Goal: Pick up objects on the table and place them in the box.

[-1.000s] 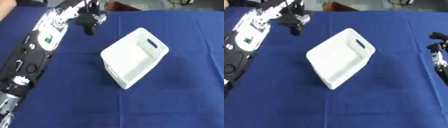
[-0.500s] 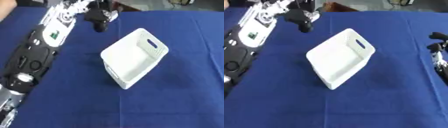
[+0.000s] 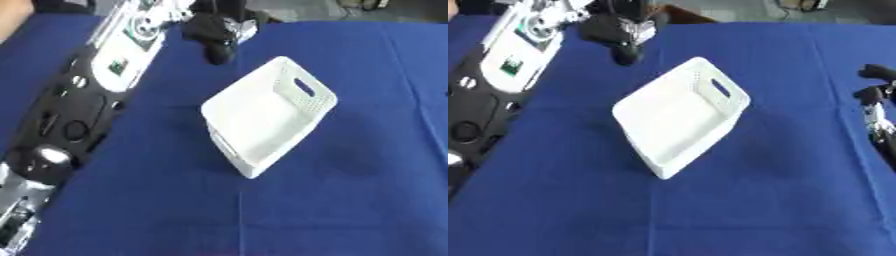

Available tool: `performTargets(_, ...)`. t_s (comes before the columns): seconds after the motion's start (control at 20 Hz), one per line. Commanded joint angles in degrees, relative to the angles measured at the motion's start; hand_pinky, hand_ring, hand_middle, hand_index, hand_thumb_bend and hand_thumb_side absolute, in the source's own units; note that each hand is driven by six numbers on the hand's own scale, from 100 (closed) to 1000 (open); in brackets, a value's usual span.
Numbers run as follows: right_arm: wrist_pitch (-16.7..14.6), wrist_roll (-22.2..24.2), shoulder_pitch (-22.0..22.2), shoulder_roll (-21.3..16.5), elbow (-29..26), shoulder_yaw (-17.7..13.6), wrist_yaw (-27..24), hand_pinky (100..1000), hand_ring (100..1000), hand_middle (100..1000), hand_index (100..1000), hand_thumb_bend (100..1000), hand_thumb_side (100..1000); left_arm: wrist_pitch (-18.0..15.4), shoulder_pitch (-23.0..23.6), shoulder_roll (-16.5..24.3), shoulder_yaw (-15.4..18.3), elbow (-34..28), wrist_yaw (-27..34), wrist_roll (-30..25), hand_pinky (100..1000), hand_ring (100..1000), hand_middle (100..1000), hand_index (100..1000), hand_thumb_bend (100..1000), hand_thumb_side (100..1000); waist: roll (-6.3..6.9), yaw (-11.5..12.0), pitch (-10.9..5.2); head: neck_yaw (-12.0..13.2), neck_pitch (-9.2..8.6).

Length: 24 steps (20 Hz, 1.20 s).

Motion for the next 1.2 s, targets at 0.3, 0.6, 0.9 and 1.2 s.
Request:
performTargets(0.3,-0.2,0.2,-0.6,-1.6,-0.6,-0.1,-0.3,741,634,771,890,100,869,-0.3,-2.1,-1.8,-1.3,-1.8,0.3,-1.4,100,116,282,404,242,607,-0.03,-0.4,-1.25,0.3,-0.04)
performTargets(0.6,-0.2,0.3,-0.7,-1.5,-0.6,0.0,-0.3,741,634,771,890,100,869,-0.8,-2.4,-4.1,-2.7,-1.9,0.2,-2.4,100,116,282,404,236,609,-0.04,-0.8,-1.19,0.4,-0.04)
performTargets(0.9,-0.2,0.4,-0.8,-1.5,-0.6,0.1,-0.4,742,635,771,890,100,869,-1.2,-1.8,-6.0,-3.8,-1.5,0.1,-3.1,100,116,281,404,231,615,-0.21,-1.0,-1.06,0.5,-0.04)
performTargets(1.2,-0.3,0.4,-0.9,-1.4,-0.6,0.1,-0.4,742,635,771,890,100,868,-1.7,-1.4,-7.2,-4.6,-0.9,-0.5,-3.4,100,116,281,403,229,616,-0.45,-1.2,-0.91,0.7,-0.04)
